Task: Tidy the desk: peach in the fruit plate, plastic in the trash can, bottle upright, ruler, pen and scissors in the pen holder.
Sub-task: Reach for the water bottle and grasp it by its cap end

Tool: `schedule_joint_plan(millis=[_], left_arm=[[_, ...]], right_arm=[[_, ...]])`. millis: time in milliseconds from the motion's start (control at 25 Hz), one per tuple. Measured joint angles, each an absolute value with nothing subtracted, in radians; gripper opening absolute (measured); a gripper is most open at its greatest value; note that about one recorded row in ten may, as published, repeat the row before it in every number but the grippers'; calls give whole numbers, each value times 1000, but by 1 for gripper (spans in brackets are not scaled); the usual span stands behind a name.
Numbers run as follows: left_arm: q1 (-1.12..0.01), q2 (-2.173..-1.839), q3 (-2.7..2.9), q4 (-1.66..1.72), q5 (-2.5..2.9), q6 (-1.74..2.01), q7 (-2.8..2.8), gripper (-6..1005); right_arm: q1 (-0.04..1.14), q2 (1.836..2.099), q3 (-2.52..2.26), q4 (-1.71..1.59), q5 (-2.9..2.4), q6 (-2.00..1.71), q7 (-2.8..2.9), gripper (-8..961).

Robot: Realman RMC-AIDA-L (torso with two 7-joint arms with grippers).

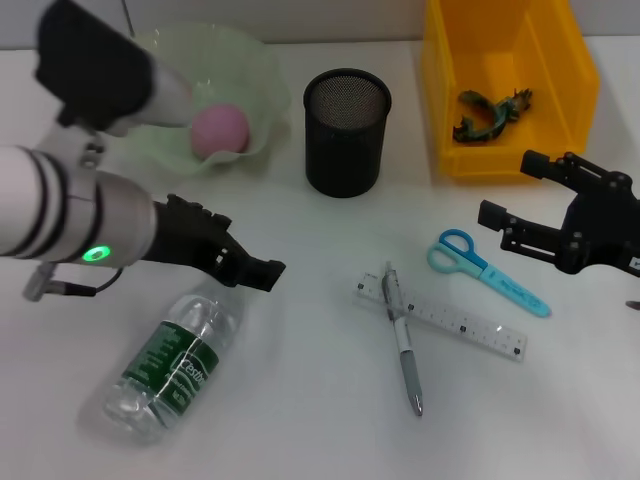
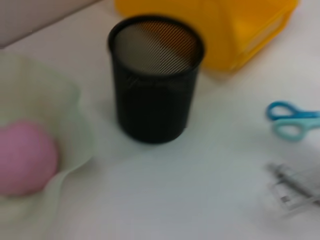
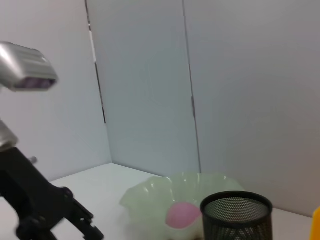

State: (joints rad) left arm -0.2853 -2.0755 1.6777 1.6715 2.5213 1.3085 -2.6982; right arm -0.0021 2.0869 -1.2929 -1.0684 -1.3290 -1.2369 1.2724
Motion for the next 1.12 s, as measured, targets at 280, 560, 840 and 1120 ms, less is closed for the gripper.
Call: schedule_joint_plan(millis=[280, 560, 840, 1120], left_arm=[[-377, -2079, 1759, 1567, 2632, 1296, -2828, 826], [-430, -2080, 1770, 1468, 2647, 1263, -2840, 824], [-479, -2080, 1773, 1376, 2647, 1244, -2833, 822], [-491, -2079, 1772, 1375, 2639, 1269, -2808, 631]], right_arm=[[1, 2088, -1296, -1052, -1325, -1251, 1255, 839], [1, 2088, -1295, -1038, -1317, -1259, 1249, 839], [2, 2088, -1296, -1026, -1316, -1261, 1247, 839], [8, 2088, -1287, -1014, -1313, -1284, 1246, 840]])
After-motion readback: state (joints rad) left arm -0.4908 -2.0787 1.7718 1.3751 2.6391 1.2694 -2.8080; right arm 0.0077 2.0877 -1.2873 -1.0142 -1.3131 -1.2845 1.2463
